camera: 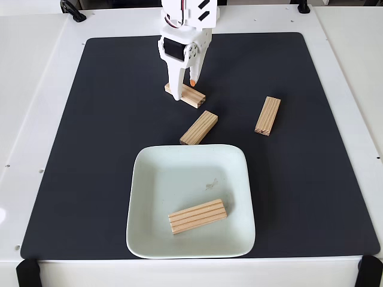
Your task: Pick up the wooden block and place them on the plate.
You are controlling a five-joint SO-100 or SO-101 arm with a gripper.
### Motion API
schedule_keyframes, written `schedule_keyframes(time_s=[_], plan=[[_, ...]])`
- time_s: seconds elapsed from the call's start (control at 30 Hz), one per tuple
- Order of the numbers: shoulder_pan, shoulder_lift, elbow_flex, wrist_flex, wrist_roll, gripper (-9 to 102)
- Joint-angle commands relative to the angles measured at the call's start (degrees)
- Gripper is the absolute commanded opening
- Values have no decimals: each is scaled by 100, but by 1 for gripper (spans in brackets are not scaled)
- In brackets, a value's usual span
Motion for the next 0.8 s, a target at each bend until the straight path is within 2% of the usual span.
schedule_keyframes(time_s=[0.0,0.77], plan=[[62,18,-255,44,-53,21],[70,-308,-352,44,-53,21]])
